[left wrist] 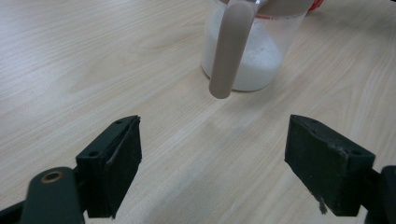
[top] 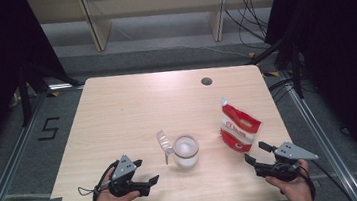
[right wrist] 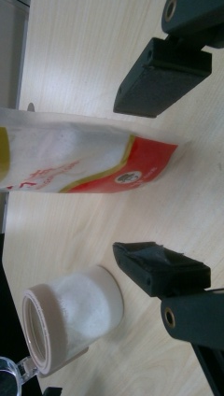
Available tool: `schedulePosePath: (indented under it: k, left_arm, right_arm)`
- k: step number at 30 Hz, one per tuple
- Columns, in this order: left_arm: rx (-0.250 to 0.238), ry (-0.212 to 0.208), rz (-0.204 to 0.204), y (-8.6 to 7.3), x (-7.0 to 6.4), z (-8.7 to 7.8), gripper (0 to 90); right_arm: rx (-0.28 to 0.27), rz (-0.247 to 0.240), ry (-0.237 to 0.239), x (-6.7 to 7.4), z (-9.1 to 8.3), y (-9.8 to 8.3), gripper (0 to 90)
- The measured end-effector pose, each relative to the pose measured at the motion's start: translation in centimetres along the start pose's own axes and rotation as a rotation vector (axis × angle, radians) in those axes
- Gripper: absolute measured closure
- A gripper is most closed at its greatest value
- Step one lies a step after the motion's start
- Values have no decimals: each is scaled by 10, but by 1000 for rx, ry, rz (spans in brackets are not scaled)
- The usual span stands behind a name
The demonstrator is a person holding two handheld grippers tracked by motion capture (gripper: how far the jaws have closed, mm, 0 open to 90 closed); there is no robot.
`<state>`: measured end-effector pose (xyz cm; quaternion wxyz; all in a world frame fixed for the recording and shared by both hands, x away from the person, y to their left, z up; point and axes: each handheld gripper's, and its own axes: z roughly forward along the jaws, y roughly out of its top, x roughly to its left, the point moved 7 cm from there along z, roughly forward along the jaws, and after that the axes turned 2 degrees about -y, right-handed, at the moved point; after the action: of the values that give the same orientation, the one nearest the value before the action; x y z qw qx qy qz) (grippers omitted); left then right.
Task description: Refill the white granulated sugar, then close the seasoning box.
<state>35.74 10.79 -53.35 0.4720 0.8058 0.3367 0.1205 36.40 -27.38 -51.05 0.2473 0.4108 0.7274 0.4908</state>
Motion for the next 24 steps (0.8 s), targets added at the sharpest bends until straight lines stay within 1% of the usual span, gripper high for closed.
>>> schedulePosePath:
  k: [2,3,5,6,7,8,9,10,11,12,13,14,16,17,19,20,21,22,23,24]
  left_arm:
    - [-13,1,-10,1,-1,0,183]
    - [-14,-1,-12,1,-1,1,183]
    - [-6,3,-2,1,-1,0,183]
    - [-7,3,-3,1,-1,-1,183]
    - [-8,0,-5,1,0,-1,183]
    - [-7,5,5,1,0,-2,183]
    - [-8,6,10,2,1,-2,183]
    - [-11,4,14,2,1,-2,183]
    - [-17,0,7,3,0,-2,183]
    - [-14,5,2,2,0,-3,183]
    - [-17,1,0,3,0,-3,183]
    - [-18,2,-1,3,-1,-3,183]
    - [-19,5,-5,4,-1,-4,183]
    - [-26,-5,4,5,-1,-4,183]
    - [-36,-4,-5,7,-1,-5,183]
    - [-33,-10,-6,8,-2,-5,183]
    - [-40,-10,-26,9,-3,-4,183]
    - [-38,-10,-13,10,-3,-5,183]
    - [-41,-14,-17,11,-4,-5,183]
    - [-41,-27,-20,12,-6,-5,183]
  right_arm:
    - [21,13,10,2,-1,-2,273]
    - [17,9,9,2,-1,-2,271]
    - [21,3,4,3,-1,-3,270]
    - [19,-22,8,2,0,-3,268]
    - [45,21,6,6,-1,-5,266]
    - [46,18,10,6,-1,-5,266]
    - [39,-2,19,5,0,-4,266]
    - [43,-6,22,5,0,-4,266]
    - [42,5,19,7,0,-4,266]
    - [45,-6,21,6,1,-4,266]
    - [33,-5,20,7,2,-4,266]
    - [45,-5,19,7,1,-5,266]
    - [49,-3,30,8,2,-5,265]
    - [49,-1,26,8,2,-5,264]
    - [58,-11,23,7,2,-6,263]
    - [72,19,22,9,1,-7,261]
    - [51,-6,26,6,4,-7,261]
    - [54,-6,31,6,4,-7,261]
    - [66,-6,21,5,3,-7,261]
    - [69,-4,25,6,3,-8,261]
